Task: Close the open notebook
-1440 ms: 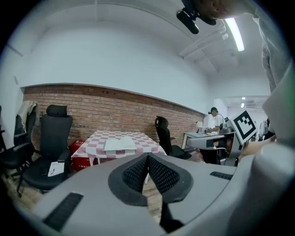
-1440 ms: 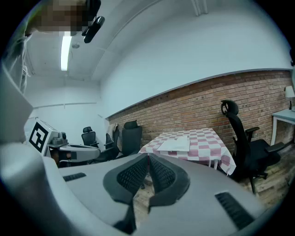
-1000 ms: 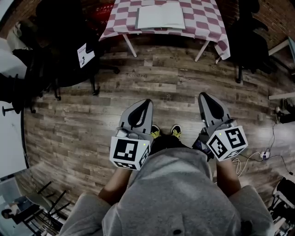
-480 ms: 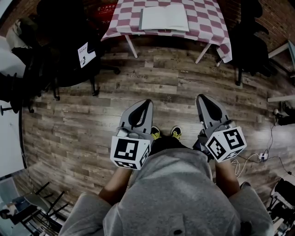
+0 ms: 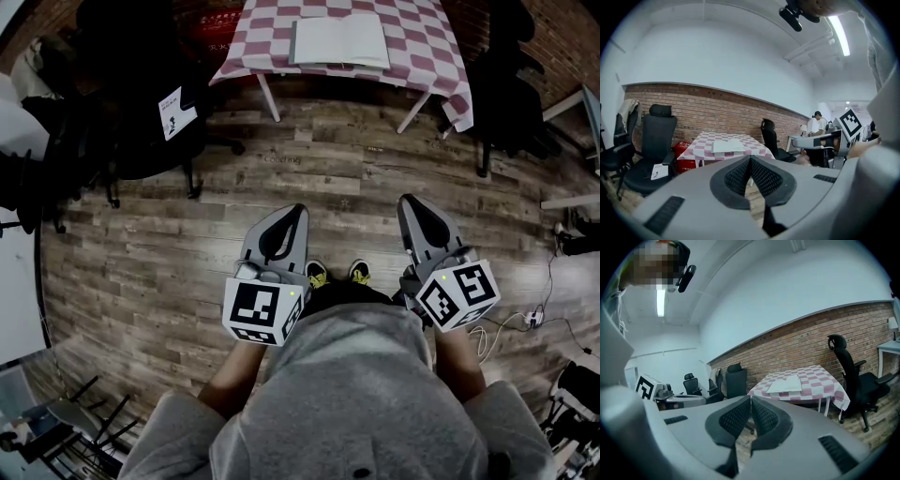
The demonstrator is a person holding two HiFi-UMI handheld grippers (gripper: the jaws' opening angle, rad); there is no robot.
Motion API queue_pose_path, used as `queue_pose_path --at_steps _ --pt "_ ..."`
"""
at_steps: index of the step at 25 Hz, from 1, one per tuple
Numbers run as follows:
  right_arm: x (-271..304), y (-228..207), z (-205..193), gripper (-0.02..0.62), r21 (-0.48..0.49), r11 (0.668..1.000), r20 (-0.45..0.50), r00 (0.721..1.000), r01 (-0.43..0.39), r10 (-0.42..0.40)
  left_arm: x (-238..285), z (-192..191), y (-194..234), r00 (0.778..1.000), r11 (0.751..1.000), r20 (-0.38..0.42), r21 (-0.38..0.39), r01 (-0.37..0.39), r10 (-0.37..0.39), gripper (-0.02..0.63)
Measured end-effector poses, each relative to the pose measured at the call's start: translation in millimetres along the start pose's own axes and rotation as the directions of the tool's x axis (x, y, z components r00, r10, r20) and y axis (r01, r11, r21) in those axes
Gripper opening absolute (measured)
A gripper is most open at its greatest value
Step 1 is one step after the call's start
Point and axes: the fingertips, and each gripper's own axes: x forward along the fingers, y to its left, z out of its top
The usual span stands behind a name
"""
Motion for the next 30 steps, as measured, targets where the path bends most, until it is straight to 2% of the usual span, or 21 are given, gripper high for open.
queue_pose_path --at_steps 22,30 --pt "-1.6 28.6 -0.1 0.032 -0.025 0.999 0.023 0.999 0.024 -0.023 -20.2 1.7 11.7 0.999 0.999 0.026 0.005 0.035 -0.035 0.011" --pt "-6.2 37.9 3.1 0.032 -0.057 0.998 0.031 0.999 0.026 -0.025 -27.7 5.6 12.2 0.997 0.999 0.058 0.009 0.044 -0.044 0.011"
